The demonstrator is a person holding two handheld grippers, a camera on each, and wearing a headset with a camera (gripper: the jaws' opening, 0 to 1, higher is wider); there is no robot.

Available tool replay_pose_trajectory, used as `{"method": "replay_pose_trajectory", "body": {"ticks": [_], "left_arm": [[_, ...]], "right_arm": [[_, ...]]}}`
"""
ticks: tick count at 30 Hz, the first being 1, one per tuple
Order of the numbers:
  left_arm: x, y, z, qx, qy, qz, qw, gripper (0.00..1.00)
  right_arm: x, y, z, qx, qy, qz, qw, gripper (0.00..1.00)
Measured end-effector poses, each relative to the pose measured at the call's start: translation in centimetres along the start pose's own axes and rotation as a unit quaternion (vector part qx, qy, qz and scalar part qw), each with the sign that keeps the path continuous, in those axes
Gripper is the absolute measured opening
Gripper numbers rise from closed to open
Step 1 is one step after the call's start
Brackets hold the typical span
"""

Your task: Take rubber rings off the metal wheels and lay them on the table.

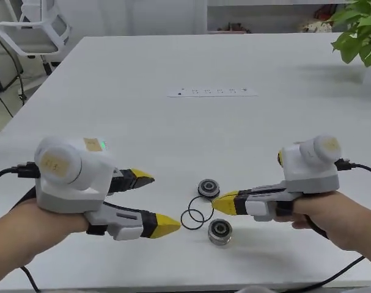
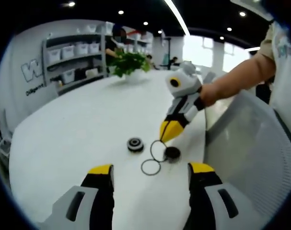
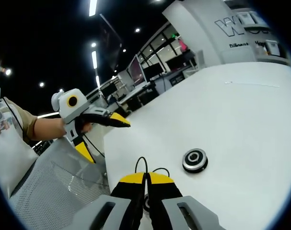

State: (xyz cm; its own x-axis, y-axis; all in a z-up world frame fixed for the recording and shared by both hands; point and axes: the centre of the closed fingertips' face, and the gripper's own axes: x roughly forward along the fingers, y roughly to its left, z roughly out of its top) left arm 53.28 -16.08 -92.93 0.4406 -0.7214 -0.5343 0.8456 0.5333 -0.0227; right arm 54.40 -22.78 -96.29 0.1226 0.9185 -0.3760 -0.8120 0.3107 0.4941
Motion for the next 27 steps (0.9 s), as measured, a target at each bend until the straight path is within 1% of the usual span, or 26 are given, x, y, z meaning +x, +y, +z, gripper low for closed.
{"method": "replay_pose_trajectory", "body": {"ticks": [5,7,12,20,27], "left_arm": [[-0.6,0.5,-0.4,-0.009,0.000,0.010,0.9999,0.63],[-0.8,0.6,-0.5,-0.011,-0.001,0.011,0.9999,0.63],[-1.0,0.6,-0.7,-0.014,0.001,0.017,0.9998,0.63],[-1.3,0.7,-0.7,-0.020,-0.002,0.023,0.9995,0.64],[-1.5,0.8,-1.1,-0.022,0.001,0.027,0.9994,0.64]], "right_arm": [[0.9,-0.5,0.0,-0.002,0.016,-0.001,0.9999,0.00],[1.3,-0.5,-0.1,0.003,0.020,-0.002,0.9998,0.00],[2.2,-0.8,-0.5,-0.006,0.042,-0.005,0.9991,0.00],[2.7,-1.5,-0.9,-0.005,0.057,-0.016,0.9982,0.00],[2.9,-2.0,-1.2,-0.001,0.062,-0.020,0.9979,0.00]]}}
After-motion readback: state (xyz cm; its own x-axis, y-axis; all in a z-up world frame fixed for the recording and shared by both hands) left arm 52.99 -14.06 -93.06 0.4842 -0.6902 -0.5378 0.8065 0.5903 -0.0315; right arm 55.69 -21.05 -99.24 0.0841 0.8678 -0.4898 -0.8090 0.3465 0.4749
